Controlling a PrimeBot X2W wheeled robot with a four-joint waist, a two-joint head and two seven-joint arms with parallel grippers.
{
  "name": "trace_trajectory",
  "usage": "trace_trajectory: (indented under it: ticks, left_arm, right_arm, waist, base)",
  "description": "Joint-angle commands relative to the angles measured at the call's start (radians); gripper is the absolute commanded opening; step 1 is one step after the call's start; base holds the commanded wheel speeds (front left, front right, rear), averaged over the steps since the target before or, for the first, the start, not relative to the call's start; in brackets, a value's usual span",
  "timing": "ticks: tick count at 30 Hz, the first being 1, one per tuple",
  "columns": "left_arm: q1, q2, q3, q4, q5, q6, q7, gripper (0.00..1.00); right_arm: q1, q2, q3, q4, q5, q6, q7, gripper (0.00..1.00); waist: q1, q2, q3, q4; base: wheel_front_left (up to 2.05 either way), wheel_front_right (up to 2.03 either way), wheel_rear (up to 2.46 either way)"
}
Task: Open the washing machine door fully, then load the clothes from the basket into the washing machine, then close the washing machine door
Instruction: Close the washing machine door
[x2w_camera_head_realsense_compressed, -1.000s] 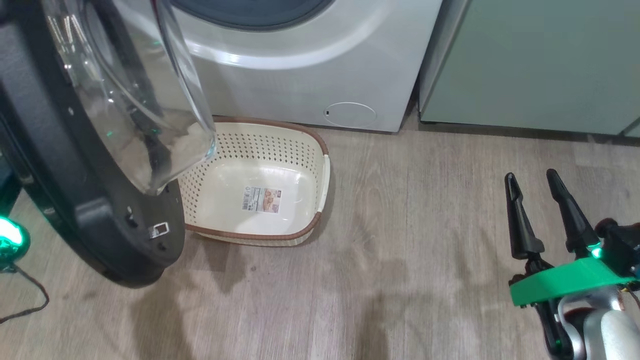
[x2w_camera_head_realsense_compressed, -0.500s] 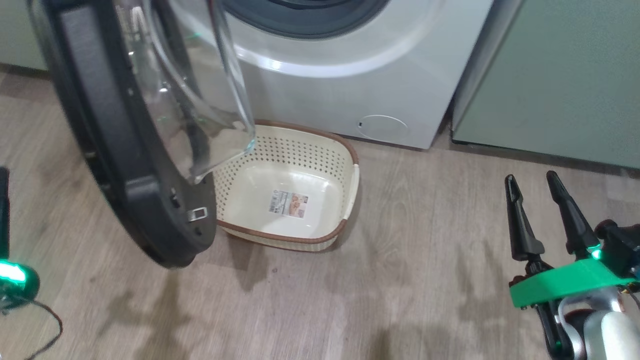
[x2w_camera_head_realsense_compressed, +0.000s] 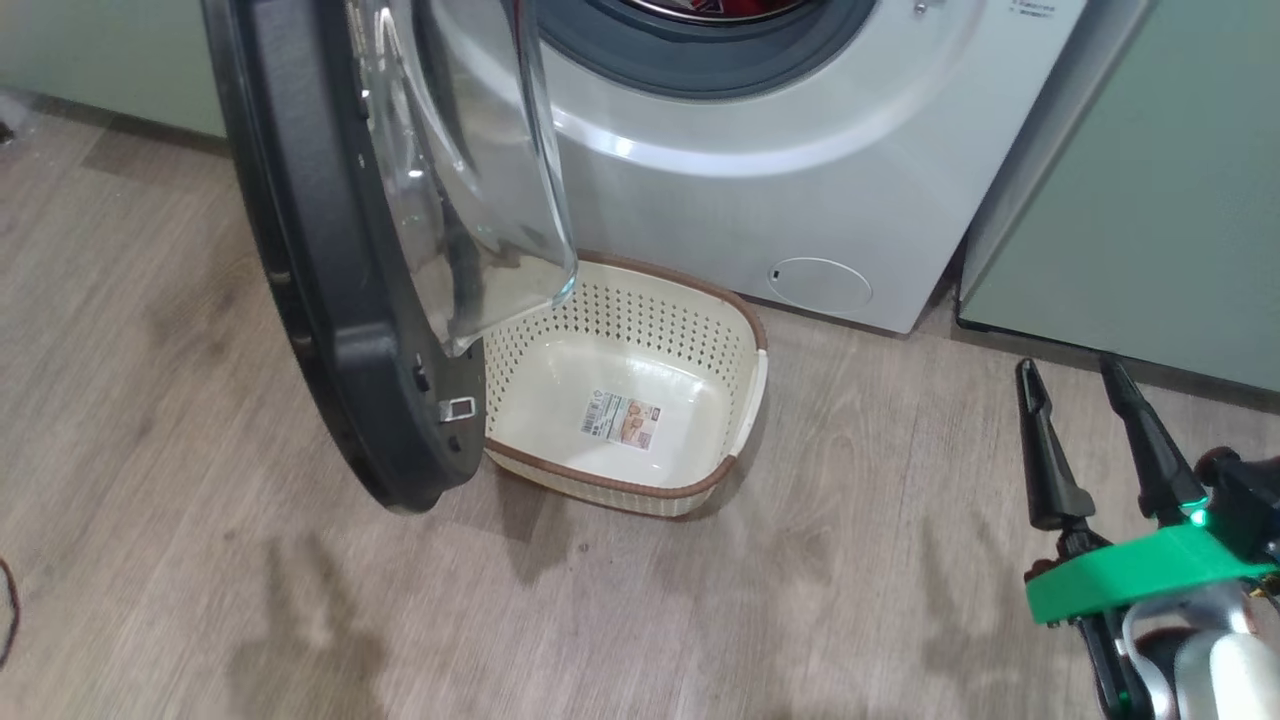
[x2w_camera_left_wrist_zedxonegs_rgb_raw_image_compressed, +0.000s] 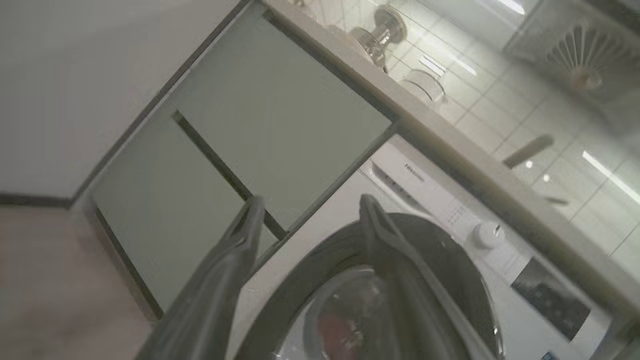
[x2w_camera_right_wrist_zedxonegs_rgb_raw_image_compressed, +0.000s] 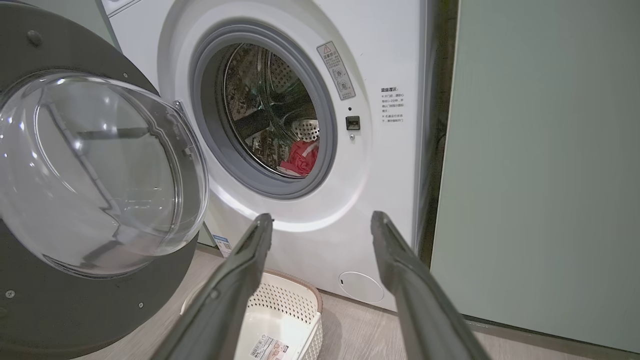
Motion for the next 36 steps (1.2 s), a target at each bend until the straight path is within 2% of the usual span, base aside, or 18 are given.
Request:
trace_trajectory:
  ticks: [1, 3, 5, 6, 8, 9, 14, 22, 36]
  left_arm:
    - [0.003, 0.064, -0.032, -0.067, 0.195, 0.005, -0.052, 1.00]
    - [0.024, 0.086, -0.094, -0.085, 0.376, 0.034, -0.085, 1.00]
    - [0.041, 0.097, -0.150, -0.087, 0.514, 0.062, -0.106, 1.00]
    - [0.041, 0.097, -0.150, -0.087, 0.514, 0.062, -0.106, 1.00]
    - [0.061, 0.100, -0.201, -0.079, 0.614, 0.086, -0.115, 1.00]
    - [0.085, 0.099, -0.242, -0.064, 0.698, 0.112, -0.120, 1.00]
    - [0.131, 0.086, -0.302, -0.034, 0.804, 0.143, -0.144, 1.00]
    - [0.206, 0.071, -0.350, -0.005, 0.892, 0.176, -0.187, 1.00]
    - [0.230, 0.078, -0.392, 0.000, 0.920, 0.177, -0.184, 1.00]
  right_arm:
    - [-0.015, -0.011, 0.021, -0.042, -0.006, 0.000, 0.004, 1.00]
    - [-0.015, -0.011, 0.022, -0.046, -0.012, 0.000, 0.008, 1.00]
    - [-0.015, -0.011, 0.024, -0.049, -0.016, 0.000, 0.011, 1.00]
    - [-0.015, -0.011, 0.024, -0.049, -0.016, 0.000, 0.011, 1.00]
    - [-0.014, -0.011, 0.027, -0.051, -0.019, 0.000, 0.014, 1.00]
    - [-0.012, -0.011, 0.031, -0.053, -0.022, 0.000, 0.016, 1.00]
    - [-0.004, -0.011, 0.039, -0.053, -0.026, 0.000, 0.020, 1.00]
    - [0.018, -0.011, 0.042, -0.050, -0.032, 0.000, 0.025, 1.00]
    - [0.023, -0.011, 0.052, -0.052, -0.039, 0.000, 0.035, 1.00]
  waist:
    - [0.0000, -0.0001, 0.000, 0.006]
    - [0.0000, -0.0001, 0.000, 0.009]
    - [0.0000, -0.0001, 0.000, 0.010]
    - [0.0000, -0.0001, 0.000, 0.010]
    - [0.0000, -0.0001, -0.001, 0.009]
    - [0.0000, -0.0001, -0.002, 0.007]
    - [0.0000, -0.0001, -0.005, 0.005]
    - [0.0000, -0.0001, -0.029, 0.007]
    - [0.0000, -0.0001, -0.054, 0.008]
  base:
    - [0.00, 0.00, 0.00]
    - [0.00, 0.00, 0.00]
    - [0.00, 0.00, 0.00]
    - [0.00, 0.00, 0.00]
    - [0.00, 0.00, 0.00]
    - [0.00, 0.00, 0.00]
    - [0.00, 0.00, 0.00]
    - [0.00, 0.00, 0.00]
    - [0.00, 0.00, 0.00]
